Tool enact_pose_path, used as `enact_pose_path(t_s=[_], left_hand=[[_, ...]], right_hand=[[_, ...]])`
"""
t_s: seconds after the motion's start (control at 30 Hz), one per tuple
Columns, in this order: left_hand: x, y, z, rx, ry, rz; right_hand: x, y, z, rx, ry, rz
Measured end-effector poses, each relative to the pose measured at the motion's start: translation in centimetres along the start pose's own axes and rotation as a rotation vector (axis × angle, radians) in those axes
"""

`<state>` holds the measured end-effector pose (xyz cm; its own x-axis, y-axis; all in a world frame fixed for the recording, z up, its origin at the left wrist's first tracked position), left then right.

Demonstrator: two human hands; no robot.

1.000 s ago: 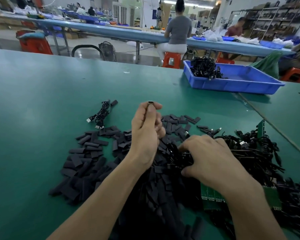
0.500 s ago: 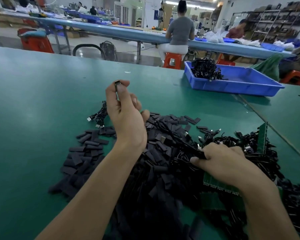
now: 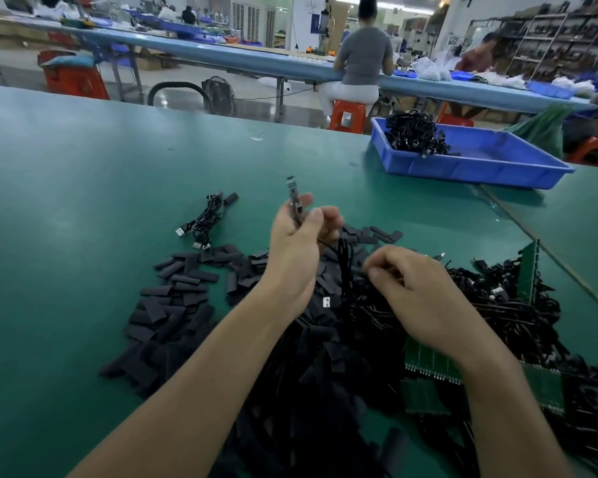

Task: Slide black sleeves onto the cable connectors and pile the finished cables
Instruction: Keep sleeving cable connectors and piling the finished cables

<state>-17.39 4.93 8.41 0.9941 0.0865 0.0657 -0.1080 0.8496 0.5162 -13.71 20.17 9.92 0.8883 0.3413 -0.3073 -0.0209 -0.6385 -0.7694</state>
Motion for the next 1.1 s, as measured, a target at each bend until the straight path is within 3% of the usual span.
enact_pose_path(t_s=[0.13,0.3,0.4,0.53,0.67,0.83,1.03,1.1], left_hand=[[-0.1,-0.8,-2.4,-0.310,-0.107,-0.067],[-0.2,-1.7,-4.0,-0.437,-0.135,-0.161],[-0.4,-1.5,-5.1,-0.506,-0.179,-0.255],[-0.8,-1.8,-5.9,-0.612,-0.154,-0.289],[-0.3,-1.6,-5.9,-0.674,-0.108,-0.359],[-0.2,-2.0,-5.3,-0.455,-0.161,-0.307],[-0.1,-2.6,-4.9,-0.494,-0.089,-0.266],[-0.2,-3.1,-4.6,-0.441,-0.077,-0.216]], right_hand=[[-0.3,0.2,0.1,-0.205,0.086,-0.002],[0.1,1.2,0.6,0.218,0.117,-0.268],[0.1,1.3,0.6,0.318,0.145,-0.204],[-0.2,2.2,0.6,0.405,0.130,-0.242],[-0.3,2.0,0.9,0.152,0.093,-0.147],[-0.2,1.1,1.4,-0.289,0.149,-0.053],[-0.1,-0.4,2.4,-0.481,0.203,0.125],[0.0,-1.1,2.7,-0.443,0.225,0.158]])
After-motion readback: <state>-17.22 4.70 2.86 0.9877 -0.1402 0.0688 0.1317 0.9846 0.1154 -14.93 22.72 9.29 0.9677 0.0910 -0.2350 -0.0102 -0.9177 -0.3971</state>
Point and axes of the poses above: each hand's wrist, its own x-axis away from the middle knuckle, its own y-axis out of the palm, z = x × y, the point moved 6 cm from there along -x, towards the middle knuckle, and after that the axes turned 9 degrees about -y, right-handed, at the moved point
